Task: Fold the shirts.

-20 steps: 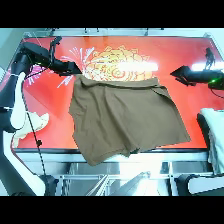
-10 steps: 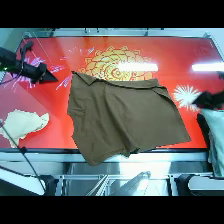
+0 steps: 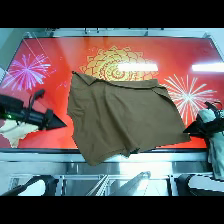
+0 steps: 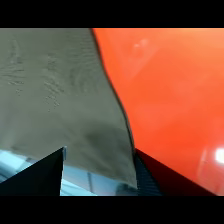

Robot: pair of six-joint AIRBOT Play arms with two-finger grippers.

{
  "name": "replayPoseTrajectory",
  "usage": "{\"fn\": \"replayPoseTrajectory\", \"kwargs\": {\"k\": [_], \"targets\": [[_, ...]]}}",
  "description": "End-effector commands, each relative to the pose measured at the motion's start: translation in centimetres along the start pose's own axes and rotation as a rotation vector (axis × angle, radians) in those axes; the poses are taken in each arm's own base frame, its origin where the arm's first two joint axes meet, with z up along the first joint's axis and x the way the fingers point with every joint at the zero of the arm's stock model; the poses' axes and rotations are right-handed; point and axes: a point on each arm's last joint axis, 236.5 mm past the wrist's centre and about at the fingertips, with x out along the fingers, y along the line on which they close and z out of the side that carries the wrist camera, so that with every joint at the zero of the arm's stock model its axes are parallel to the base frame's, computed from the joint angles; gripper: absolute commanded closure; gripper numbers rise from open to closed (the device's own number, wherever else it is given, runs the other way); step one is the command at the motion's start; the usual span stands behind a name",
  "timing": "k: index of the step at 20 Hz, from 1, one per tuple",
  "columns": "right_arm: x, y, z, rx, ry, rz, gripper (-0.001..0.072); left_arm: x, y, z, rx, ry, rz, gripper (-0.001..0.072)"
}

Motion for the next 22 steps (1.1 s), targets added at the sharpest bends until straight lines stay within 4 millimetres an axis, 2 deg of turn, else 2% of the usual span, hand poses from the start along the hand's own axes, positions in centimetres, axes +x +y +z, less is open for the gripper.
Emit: {"fn": "replayPoseTrajectory", "kwargs": {"k": [1, 2, 3, 4, 5, 10, 11, 12, 13, 18, 22], "targets": [[2.0, 0.9, 0.8, 0.004, -0.014, 0.088, 0.0209, 2.4, 1.2, -3.7, -0.109, -0.035, 0.021, 0.069], [2.6, 1.7, 1.1, -0.002, -0.009, 0.117, 0.0217, 2.7, 1.4, -4.2, -0.122, -0.053, 0.033, 0.0689], [3.1, 2.5, 1.4, -0.006, -0.001, 0.145, 0.036, 3.0, 1.6, -4.8, -0.151, -0.072, 0.038, 0.066], [3.6, 3.5, 1.5, -0.017, 0.008, 0.167, 0.0587, 3.4, 1.7, -5.4, -0.171, -0.087, 0.043, 0.0421], [4.0, 4.2, 1.6, -0.034, 0.017, 0.17, 0.0687, 3.8, 1.8, -6.2, -0.202, -0.094, 0.043, 0.0332], [4.5, 5.7, 2.6, -0.059, -0.005, 0.193, 0.0687, 6.5, 2.4, -10.7, -0.388, -0.08, 0.022, 0.0332], [4.4, 6.2, 3.0, -0.067, -0.025, 0.213, 0.0687, 7.3, 3.0, -11.2, -0.398, -0.097, 0.032, 0.0308], [4.2, 6.7, 3.4, -0.071, -0.043, 0.232, 0.0687, 8.0, 3.6, -11.2, -0.397, -0.126, 0.048, 0.0165], [4.0, 7.3, 3.8, -0.072, -0.061, 0.256, 0.0687, 8.6, 4.5, -10.9, -0.409, -0.173, 0.069, 0.0069], [3.0, 9.4, 5.2, -0.084, -0.132, 0.337, 0.0687, 10.5, 6.5, -9.9, -0.4, -0.301, 0.13, 0.0072], [2.6, 10.2, 5.6, -0.094, -0.155, 0.364, 0.0687, 12.4, 6.3, -8.5, -0.44, -0.33, 0.1, 0.0072]]}}
